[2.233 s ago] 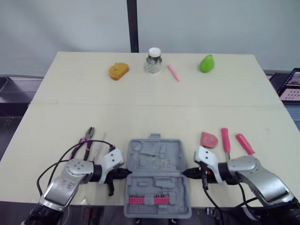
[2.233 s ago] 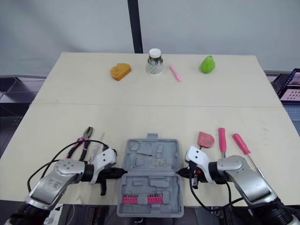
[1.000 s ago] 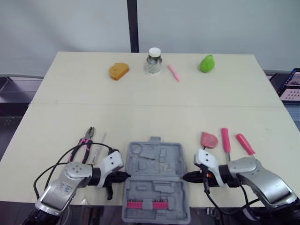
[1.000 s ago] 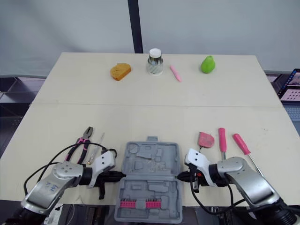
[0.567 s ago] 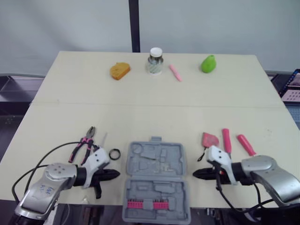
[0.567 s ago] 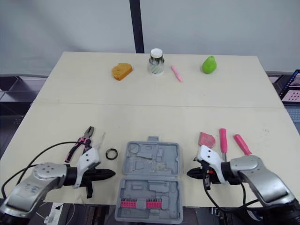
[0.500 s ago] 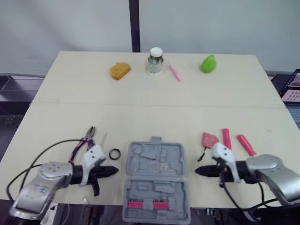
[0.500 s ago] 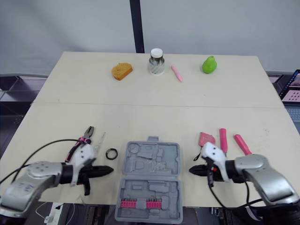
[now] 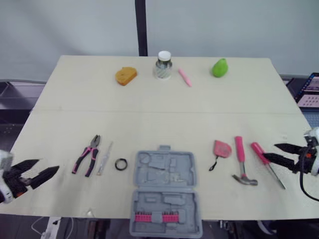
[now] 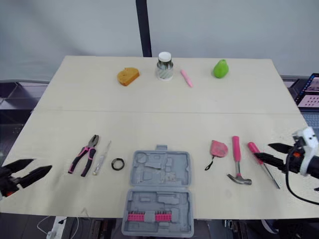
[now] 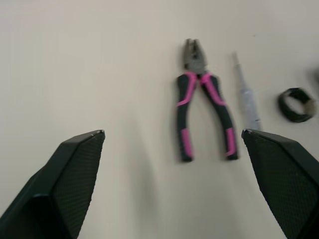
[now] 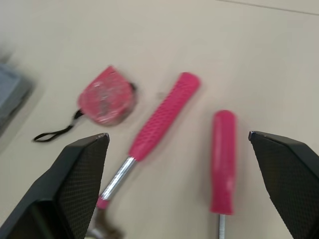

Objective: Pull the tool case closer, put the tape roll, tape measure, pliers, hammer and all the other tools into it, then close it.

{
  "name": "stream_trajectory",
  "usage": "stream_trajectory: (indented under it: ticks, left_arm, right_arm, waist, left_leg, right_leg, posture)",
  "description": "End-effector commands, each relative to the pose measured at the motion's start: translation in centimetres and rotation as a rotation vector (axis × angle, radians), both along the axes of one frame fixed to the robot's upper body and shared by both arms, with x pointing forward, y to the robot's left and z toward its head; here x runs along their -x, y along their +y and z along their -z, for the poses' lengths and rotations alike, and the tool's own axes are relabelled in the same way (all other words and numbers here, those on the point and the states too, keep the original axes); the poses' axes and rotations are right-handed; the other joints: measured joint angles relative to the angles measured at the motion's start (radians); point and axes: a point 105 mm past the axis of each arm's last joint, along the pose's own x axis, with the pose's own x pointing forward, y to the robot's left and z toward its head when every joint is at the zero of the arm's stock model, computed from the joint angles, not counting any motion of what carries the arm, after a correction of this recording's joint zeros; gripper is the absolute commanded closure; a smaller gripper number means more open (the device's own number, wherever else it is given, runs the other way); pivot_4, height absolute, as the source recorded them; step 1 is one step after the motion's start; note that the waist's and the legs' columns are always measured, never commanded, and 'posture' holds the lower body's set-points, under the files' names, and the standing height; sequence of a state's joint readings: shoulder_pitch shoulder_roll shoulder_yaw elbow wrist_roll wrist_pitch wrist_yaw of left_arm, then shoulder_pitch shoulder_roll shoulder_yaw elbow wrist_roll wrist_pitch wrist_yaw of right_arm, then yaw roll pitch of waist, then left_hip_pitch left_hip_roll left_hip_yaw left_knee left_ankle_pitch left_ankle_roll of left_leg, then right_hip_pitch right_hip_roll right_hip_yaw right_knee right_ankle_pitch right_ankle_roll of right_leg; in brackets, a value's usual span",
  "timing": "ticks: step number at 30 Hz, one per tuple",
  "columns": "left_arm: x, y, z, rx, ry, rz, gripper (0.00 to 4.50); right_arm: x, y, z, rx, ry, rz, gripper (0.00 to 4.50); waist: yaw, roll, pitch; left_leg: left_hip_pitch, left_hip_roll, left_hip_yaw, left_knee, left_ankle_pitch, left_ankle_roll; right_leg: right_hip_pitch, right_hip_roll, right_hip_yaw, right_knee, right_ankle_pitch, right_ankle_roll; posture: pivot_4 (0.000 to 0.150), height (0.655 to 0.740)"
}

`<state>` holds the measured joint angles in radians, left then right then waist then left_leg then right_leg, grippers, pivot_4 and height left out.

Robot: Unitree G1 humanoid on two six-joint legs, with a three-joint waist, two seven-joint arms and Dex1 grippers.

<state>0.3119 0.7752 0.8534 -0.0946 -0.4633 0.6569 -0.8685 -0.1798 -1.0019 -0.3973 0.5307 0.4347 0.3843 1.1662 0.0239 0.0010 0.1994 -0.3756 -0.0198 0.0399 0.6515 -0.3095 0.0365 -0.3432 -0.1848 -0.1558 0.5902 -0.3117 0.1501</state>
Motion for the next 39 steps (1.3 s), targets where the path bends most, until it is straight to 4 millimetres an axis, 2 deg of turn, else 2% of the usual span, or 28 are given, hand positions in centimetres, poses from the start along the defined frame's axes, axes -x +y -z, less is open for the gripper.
stream_trajectory:
  ticks: [1, 5, 12, 23, 27, 30, 33, 37, 39]
  left_arm:
    - [0.2, 2.5, -1.8, -0.043, -0.098, -0.094, 0.05]
    - [0.2, 3.1, -1.3, -0.05, -0.106, -0.123, 0.05]
    - [0.0, 3.4, -0.6, -0.042, -0.103, -0.125, 0.05]
    - [-0.8, 2.8, -0.9, -0.058, -0.107, -0.089, 0.05]
    - [-2.2, 0.3, -1.5, -0.056, -0.116, 0.023, 0.05]
    - [-3.7, -4.0, -1.6, -0.082, -0.091, 0.234, 0.05]
    - [-4.4, -7.6, -1.3, -0.11, -0.066, 0.419, 0.05]
    - [-4.6, -12.1, 0.0, -0.175, -0.032, 0.668, 0.05]
    - [-4.6, -13.6, 0.9, -0.225, -0.018, 0.772, 0.05]
  right_arm:
    - [0.1, -2.8, -0.5, 0.05, -0.048, 0.106, 0.05]
    - [0.0, -3.8, 0.0, 0.053, -0.058, 0.154, 0.05]
    - [-0.1, -4.0, 0.3, 0.059, -0.056, 0.162, 0.05]
    - [-0.7, -2.8, 0.0, 0.067, -0.064, 0.113, 0.05]
    - [-1.7, 0.9, -1.6, 0.043, -0.104, -0.045, 0.05]
    - [-2.5, 8.0, -3.4, 0.045, -0.127, -0.317, 0.05]
    - [-1.9, 14.5, -5.0, 0.049, -0.145, -0.559, 0.05]
    - [-0.7, 20.5, -6.4, 0.071, -0.19, -0.809, 0.05]
    - [0.5, 23.1, -6.5, 0.073, -0.198, -0.938, 0.05]
  waist:
    - [0.0, 0.0, 0.0]
    - [-0.006, 0.0, 0.0]
    - [-0.027, 0.001, 0.0]
    - [-0.029, 0.001, 0.0]
    - [-0.028, 0.001, 0.0]
    - [-0.027, 0.002, 0.001]
    - [-0.025, 0.002, 0.001]
    - [-0.023, 0.002, 0.001]
    - [-0.022, 0.002, 0.001]
  left_leg:
    - [0.0, 0.0, 0.0, 0.0, 0.0, 0.0]
    - [0.0, 0.0, 0.0, -0.001, 0.0, -0.001]
    - [0.0, 0.001, 0.001, -0.001, -0.001, -0.001]
    - [0.0, 0.001, 0.001, -0.001, -0.001, -0.002]
    - [0.0, 0.002, 0.001, -0.001, -0.001, -0.002]
    - [0.0, 0.002, 0.001, -0.001, -0.001, -0.002]
    - [0.0, 0.003, 0.001, -0.001, -0.001, -0.003]
    - [0.0, 0.003, 0.001, -0.001, -0.001, -0.001]
    - [-0.001, 0.003, 0.001, -0.001, -0.001, 0.0]
  right_leg:
    - [0.0, 0.0, 0.0, 0.0, 0.0, 0.0]
    - [0.0, 0.0, 0.0, 0.0, 0.0, 0.0]
    - [0.0, 0.0, 0.0, 0.0, 0.0, 0.0]
    - [-0.001, 0.001, 0.0, 0.001, 0.0, 0.0]
    - [-0.001, 0.0, 0.001, 0.001, 0.0, 0.0]
    - [-0.001, 0.001, 0.001, 0.001, 0.0, 0.0]
    - [-0.002, 0.002, 0.001, 0.002, 0.0, -0.001]
    - [-0.003, 0.002, 0.001, 0.001, 0.0, -0.001]
    - [-0.003, 0.002, 0.001, 0.001, 0.0, -0.001]
  posture:
    - [0.15, 0.74]
    - [0.15, 0.74]
    - [0.15, 0.74]
    - [0.15, 0.74]
    - [0.15, 0.74]
    - [0.15, 0.74]
    - [0.15, 0.74]
    - [0.15, 0.74]
    - [0.15, 0.74]
